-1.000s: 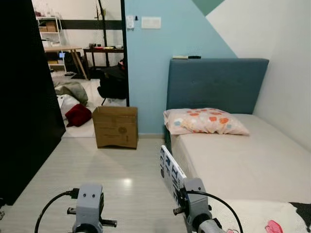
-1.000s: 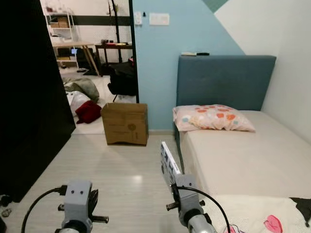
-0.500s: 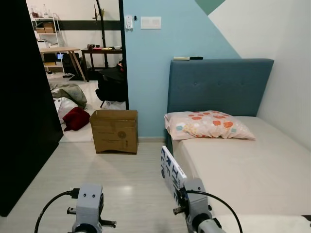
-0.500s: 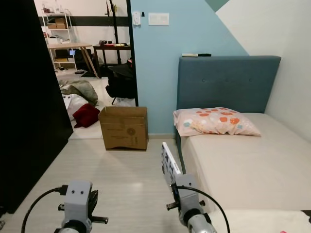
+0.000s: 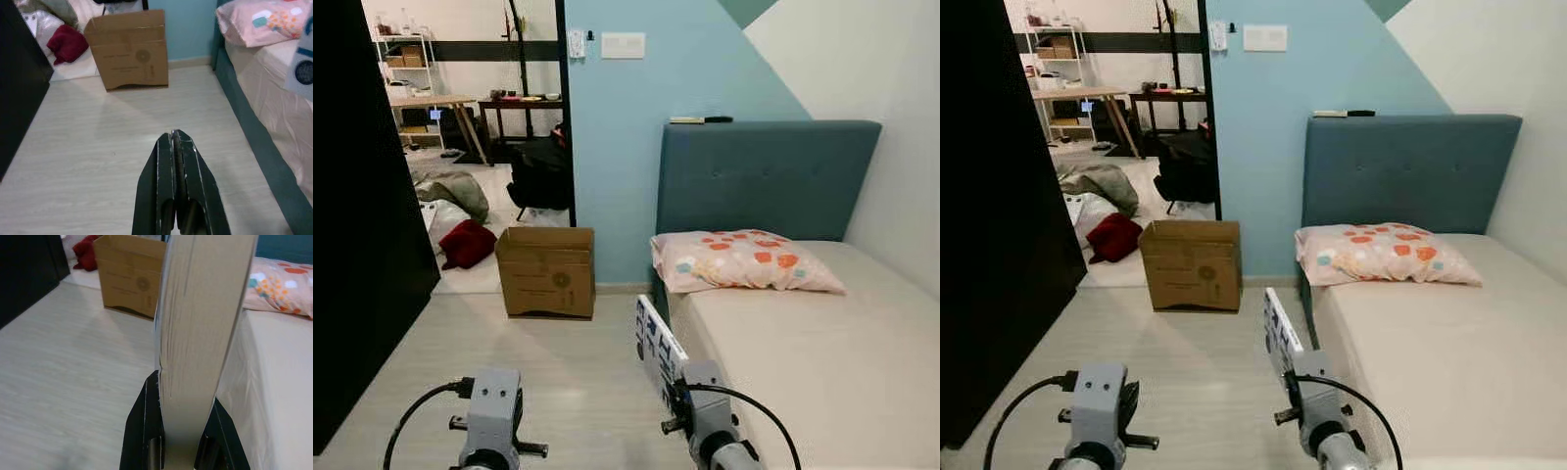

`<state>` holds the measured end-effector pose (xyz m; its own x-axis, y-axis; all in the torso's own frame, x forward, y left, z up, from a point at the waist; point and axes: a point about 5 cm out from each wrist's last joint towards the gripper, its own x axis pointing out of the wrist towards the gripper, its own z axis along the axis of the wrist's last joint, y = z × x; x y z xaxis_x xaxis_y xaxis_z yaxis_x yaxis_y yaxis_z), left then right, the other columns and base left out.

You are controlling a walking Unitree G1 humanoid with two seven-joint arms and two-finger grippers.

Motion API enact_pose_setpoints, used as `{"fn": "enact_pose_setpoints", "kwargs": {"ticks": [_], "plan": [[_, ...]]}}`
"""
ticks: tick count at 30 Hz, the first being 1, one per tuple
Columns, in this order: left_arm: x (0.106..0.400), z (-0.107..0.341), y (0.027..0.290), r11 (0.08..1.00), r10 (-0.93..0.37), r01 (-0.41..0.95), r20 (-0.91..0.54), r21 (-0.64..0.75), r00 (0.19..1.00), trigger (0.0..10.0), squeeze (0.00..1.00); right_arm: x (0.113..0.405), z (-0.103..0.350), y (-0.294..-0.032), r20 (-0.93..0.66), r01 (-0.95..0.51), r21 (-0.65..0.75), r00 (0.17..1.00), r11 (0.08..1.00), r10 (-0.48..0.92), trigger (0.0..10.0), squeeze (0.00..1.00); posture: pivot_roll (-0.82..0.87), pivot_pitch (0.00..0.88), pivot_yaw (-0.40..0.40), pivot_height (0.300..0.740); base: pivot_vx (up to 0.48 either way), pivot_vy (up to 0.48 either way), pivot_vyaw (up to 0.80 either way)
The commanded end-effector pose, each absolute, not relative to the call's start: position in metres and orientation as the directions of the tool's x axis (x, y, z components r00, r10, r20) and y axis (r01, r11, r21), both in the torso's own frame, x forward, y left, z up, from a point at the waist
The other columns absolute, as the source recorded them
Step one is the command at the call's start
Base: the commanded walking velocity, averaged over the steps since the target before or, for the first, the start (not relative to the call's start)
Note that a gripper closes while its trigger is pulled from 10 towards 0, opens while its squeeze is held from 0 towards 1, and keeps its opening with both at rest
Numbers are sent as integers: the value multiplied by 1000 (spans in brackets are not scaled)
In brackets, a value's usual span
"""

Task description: Clean up the room

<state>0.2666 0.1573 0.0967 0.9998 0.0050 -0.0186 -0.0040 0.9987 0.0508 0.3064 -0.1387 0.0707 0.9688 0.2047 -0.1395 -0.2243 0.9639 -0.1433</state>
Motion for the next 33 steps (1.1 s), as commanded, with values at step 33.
{"fn": "enact_pose_setpoints", "kwargs": {"ticks": [33], "plan": [[266, 95, 160, 998, 6, -5, -27, 60, 1000, 10000, 0, 311, 77, -133, -101, -222, -136, 972, 965, 210, 10000, 0, -40, 54, -2, 740, 304, 0, 0]]}}
